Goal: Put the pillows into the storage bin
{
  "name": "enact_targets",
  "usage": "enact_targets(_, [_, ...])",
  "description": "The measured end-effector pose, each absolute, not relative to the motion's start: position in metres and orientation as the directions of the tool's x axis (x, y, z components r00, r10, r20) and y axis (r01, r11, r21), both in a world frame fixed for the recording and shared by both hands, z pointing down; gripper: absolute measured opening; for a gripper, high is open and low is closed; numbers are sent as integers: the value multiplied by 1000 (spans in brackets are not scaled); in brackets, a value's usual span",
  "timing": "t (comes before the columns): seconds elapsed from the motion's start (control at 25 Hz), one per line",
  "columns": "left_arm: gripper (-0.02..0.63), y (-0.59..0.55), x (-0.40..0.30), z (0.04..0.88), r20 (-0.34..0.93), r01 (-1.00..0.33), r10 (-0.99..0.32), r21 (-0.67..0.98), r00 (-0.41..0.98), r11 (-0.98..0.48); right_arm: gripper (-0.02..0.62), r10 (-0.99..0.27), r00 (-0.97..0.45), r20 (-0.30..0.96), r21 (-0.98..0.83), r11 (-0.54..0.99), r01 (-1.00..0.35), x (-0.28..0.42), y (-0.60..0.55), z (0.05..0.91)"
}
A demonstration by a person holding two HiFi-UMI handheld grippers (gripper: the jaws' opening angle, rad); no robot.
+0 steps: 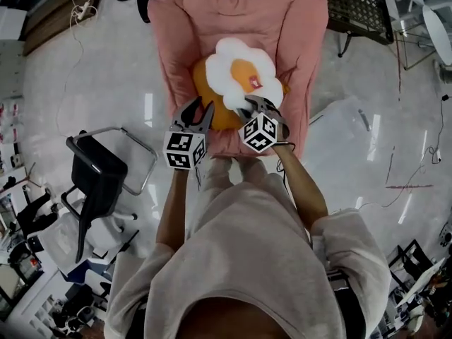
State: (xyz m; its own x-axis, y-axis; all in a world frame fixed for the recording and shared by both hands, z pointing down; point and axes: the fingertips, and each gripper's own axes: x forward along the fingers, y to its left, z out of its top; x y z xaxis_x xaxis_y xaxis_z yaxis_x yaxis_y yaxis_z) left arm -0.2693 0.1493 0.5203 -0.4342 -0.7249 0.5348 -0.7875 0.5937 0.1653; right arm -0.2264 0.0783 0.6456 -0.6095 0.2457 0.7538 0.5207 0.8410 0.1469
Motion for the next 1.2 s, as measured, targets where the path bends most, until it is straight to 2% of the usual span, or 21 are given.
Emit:
enact_targets(0.4, [138,111,-259,492,495,-893,-814,149,-305,425,112,65,-726,684,198,942,271,-190,45,578])
enact_targets(0.64, [137,55,-227,488,484,-958,-862,144,-150,247,112,-112,-739,664,233,970,63,-138,-7,559])
enact_targets(0.88, [137,-15,-168,488,474,-988,-879,153,41,36,112,-303,-683,664,258,951,-171,-52,-65,552])
enact_targets(1.2, [137,-88,-83,497,485,-970,-842,167,237,-177,112,-487,-535,690,267,859,-437,76,-133,564])
